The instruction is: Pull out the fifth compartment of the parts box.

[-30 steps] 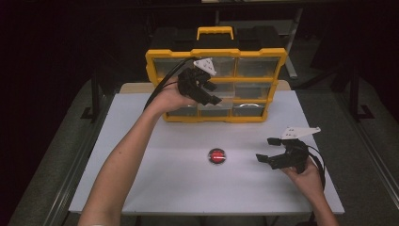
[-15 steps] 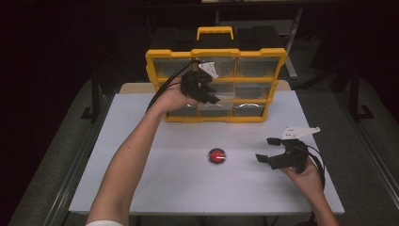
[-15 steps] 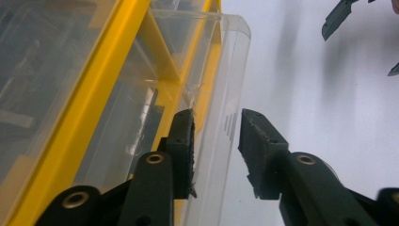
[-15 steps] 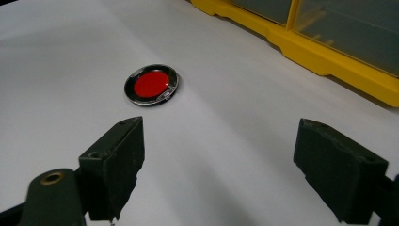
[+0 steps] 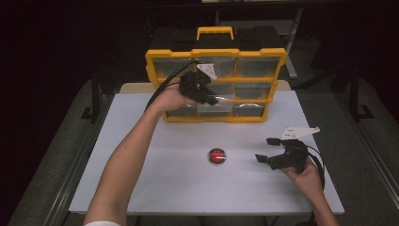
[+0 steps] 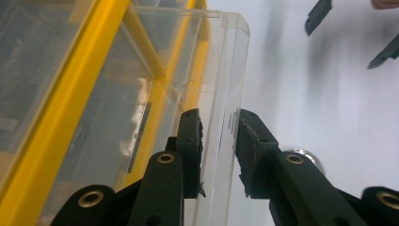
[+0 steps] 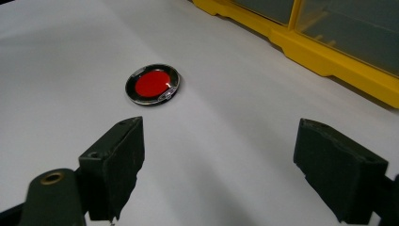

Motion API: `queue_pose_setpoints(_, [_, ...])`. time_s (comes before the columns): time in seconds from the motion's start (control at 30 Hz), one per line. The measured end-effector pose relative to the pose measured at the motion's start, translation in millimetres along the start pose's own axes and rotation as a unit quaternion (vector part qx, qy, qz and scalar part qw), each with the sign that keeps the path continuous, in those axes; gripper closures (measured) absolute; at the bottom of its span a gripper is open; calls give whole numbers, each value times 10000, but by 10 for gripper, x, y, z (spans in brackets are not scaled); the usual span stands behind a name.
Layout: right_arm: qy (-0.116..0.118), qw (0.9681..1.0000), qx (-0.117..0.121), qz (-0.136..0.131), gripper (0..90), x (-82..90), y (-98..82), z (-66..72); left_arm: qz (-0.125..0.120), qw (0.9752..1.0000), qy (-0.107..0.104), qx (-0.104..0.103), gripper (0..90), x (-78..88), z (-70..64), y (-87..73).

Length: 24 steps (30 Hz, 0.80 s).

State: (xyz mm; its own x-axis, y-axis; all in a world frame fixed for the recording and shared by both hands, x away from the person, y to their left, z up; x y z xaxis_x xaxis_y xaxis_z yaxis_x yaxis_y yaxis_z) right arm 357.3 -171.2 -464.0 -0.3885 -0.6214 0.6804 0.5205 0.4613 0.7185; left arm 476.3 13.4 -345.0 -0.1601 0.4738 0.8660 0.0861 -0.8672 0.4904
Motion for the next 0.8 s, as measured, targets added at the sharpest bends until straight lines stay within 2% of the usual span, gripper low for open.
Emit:
queue_pose_setpoints(0.03, [1, 10000, 5, -1, 159, -2, 1, 2, -99, 9999, -51, 48, 725, -3, -29, 19])
queue_pose_setpoints(0.33, [-16, 10000, 36, 37, 160, -15, -4, 9, -14, 9999, -126, -102, 737, 34, -130, 8])
queue_pose_setpoints(0.8, [-18, 10000, 49, 44, 159, -17, -5, 11, -90, 9996, -239, -156, 743, 52, -225, -32])
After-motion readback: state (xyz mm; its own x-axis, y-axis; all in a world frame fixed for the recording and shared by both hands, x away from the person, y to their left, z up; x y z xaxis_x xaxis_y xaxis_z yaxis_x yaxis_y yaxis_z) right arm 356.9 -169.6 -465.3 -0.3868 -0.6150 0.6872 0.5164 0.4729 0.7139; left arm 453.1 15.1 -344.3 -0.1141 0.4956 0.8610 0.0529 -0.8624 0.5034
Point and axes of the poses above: each handheld gripper's, and its own axes: x roughly backward along the jaws, y roughly out of its top, z roughly to its left, the point moved 10 cm from there along -x, roughly forward along the jaws, and after that the axes turned 8 degrees about z, right-handed, at the moved point
